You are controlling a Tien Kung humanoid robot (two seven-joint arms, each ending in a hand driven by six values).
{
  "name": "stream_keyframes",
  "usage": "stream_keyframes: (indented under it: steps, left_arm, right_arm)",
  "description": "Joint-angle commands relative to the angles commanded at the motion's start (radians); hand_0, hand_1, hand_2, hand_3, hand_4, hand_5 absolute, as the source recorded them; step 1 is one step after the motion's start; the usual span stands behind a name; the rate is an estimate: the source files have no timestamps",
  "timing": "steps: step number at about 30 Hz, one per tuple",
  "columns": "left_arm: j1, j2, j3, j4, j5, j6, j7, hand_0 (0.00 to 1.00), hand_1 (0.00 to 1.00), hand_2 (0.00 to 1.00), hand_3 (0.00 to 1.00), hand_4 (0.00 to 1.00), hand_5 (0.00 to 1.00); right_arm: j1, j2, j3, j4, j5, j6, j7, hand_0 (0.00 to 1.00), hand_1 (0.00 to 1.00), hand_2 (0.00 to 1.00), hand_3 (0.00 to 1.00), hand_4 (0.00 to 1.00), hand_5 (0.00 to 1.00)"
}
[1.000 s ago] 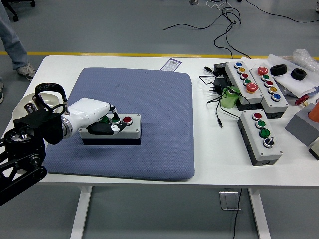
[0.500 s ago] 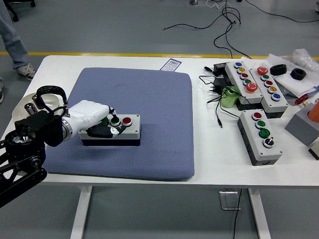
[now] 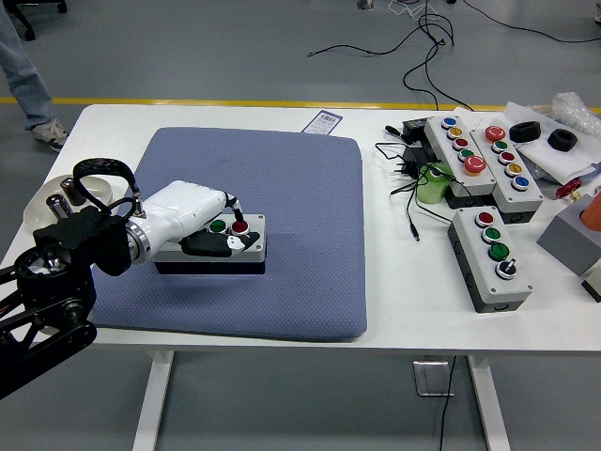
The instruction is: Pick up the button,place it on the desk,press the button,press the button
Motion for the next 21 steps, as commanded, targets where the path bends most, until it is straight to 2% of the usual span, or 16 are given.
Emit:
stream_keyframes:
  steps: [8,13,21]
  left_arm:
    - [-0.021,-0.026,0.025,0.031,-0.004,-0.001,-0.001,0.002,0.002,0.002,0.694,0.691,0.998]
    - [-0.022,-0.027,0.025,0.046,0.000,-0.002,-0.001,0.002,0.002,0.002,0.695,0.695,0.998]
    - [-0.021,-0.021,0.008,0.032,-0.001,-0.007,-0.001,0.002,0.002,0.002,0.696,0.697,0.998]
  right_arm:
    - [0.000,0.000,-0.005,0.000,0.001,0.000,-0.001,0.530,0.655,0.706,0.625,0.303,0.151]
    - [0.001,0.000,-0.006,0.000,0.004,0.000,0.000,0.530,0.655,0.706,0.625,0.303,0.151]
    - [-0.001,0.000,-0.002,0.000,-0.001,0.000,0.001,0.529,0.655,0.706,0.625,0.303,0.151]
